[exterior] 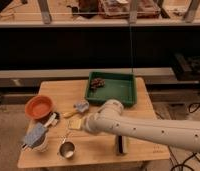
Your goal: Place towel in metal cup
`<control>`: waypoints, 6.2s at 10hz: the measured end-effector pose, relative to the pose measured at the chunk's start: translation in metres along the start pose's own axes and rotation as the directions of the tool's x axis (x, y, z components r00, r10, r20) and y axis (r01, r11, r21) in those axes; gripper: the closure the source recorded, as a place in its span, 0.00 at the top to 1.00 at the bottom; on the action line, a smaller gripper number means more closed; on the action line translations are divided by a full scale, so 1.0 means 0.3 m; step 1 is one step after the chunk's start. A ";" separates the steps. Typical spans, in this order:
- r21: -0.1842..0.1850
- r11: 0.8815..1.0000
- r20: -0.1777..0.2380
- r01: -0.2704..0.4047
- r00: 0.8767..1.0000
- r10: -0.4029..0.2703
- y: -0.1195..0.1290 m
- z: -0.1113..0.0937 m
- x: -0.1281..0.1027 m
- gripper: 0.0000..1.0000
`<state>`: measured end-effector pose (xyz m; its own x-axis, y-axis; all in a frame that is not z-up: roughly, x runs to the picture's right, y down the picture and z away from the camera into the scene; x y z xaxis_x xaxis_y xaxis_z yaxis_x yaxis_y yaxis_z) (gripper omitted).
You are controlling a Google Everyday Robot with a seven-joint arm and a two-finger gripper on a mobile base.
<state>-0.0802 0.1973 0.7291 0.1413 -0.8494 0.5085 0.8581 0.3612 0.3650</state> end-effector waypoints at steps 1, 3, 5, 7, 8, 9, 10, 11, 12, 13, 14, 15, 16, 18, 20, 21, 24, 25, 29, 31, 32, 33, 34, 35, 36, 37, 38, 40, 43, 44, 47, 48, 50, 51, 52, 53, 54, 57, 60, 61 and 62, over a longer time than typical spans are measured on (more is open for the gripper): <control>0.000 1.000 0.000 0.000 1.000 0.000 0.000 0.000 0.000 0.80; 0.000 1.000 0.000 0.000 1.000 0.000 0.000 0.000 0.000 0.80; 0.000 1.000 0.000 0.000 1.000 0.000 0.000 0.000 0.000 0.80; 0.000 1.000 0.000 0.000 1.000 0.000 0.000 0.000 0.000 0.80; 0.000 1.000 0.000 0.000 1.000 0.000 0.000 0.000 0.000 0.80; 0.000 1.000 0.000 0.000 1.000 0.000 0.000 0.000 0.000 0.80; 0.000 1.000 0.000 0.000 1.000 0.000 0.000 0.000 0.000 0.80; 0.000 1.000 0.000 0.000 1.000 0.000 0.000 0.000 0.000 0.80; 0.000 1.000 0.000 0.000 1.000 0.000 0.000 0.000 0.000 0.80; 0.000 1.000 0.000 0.000 1.000 0.000 0.000 0.000 0.000 0.80; 0.000 1.000 0.000 0.000 1.000 0.000 0.000 0.000 0.000 0.80; 0.000 1.000 0.000 0.000 1.000 0.000 0.000 0.000 0.000 0.80; 0.000 1.000 0.000 0.000 1.000 0.000 0.000 0.000 0.000 0.80; 0.000 1.000 0.000 0.000 1.000 0.000 0.000 0.000 0.000 0.80; -0.005 1.000 -0.002 -0.002 1.000 0.002 0.000 -0.002 0.004 0.80; -0.020 1.000 -0.004 -0.014 1.000 0.014 0.009 -0.006 0.014 0.80; -0.131 0.989 -0.021 -0.065 0.998 0.063 0.052 -0.021 0.161 0.80; -0.158 0.985 -0.029 -0.074 0.997 0.071 0.062 -0.022 0.227 0.80; -0.260 0.959 -0.029 -0.112 0.994 0.108 0.112 0.047 0.518 0.80; -0.298 0.948 -0.002 -0.111 0.993 0.115 0.118 0.139 0.571 0.80; -0.313 0.943 0.007 -0.112 0.993 0.120 0.119 0.164 0.577 0.80; -0.325 0.939 0.013 -0.115 0.992 0.126 0.119 0.175 0.582 0.80; -0.329 0.936 0.014 -0.124 0.991 0.137 0.118 0.185 0.586 0.80; -0.326 0.937 0.016 -0.129 0.990 0.142 0.107 0.197 0.589 0.80; -0.319 0.938 0.022 -0.139 0.988 0.154 0.097 0.214 0.592 0.80; -0.311 0.939 0.026 -0.149 0.986 0.165 0.090 0.226 0.597 0.80; -0.308 0.938 0.033 -0.156 0.984 0.174 0.086 0.239 0.595 0.80; -0.306 0.939 0.056 -0.157 0.982 0.183 0.030 0.295 0.579 0.80; -0.321 0.933 0.082 -0.161 0.977 0.197 0.004 0.373 0.562 0.72; -0.324 0.932 0.081 -0.164 0.976 0.200 0.002 0.379 0.562 0.62; -0.341 0.925 0.062 -0.168 0.978 0.200 -0.001 0.371 0.563 0.31; -0.345 0.924 0.056 -0.163 0.979 0.194 -0.005 0.366 0.563 0.23; -0.355 0.924 0.051 -0.143 0.984 0.171 -0.021 0.348 0.552 0.04; -0.357 0.925 0.049 -0.130 0.986 0.158 -0.033 0.339 0.547 0.00; -0.355 0.928 0.051 -0.117 0.988 0.144 -0.051 0.326 0.537 0.00; -0.329 0.939 0.063 -0.097 0.990 0.125 -0.077 0.297 0.521 0.00; -0.283 0.956 0.083 -0.078 0.991 0.106 -0.104 0.262 0.499 0.00; -0.107 0.994 0.245 0.022 0.969 0.005 -0.169 0.151 0.343 0.00; -0.019 0.991 0.387 0.129 0.915 -0.112 -0.211 0.063 0.207 0.00; -0.009 0.991 0.398 0.137 0.909 -0.122 -0.213 0.052 0.197 0.00; -0.009 0.991 0.397 0.135 0.910 -0.121 -0.209 0.051 0.198 0.00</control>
<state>-0.1333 0.1300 0.7485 -0.1712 -0.6635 0.7283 0.8737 0.2394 0.4234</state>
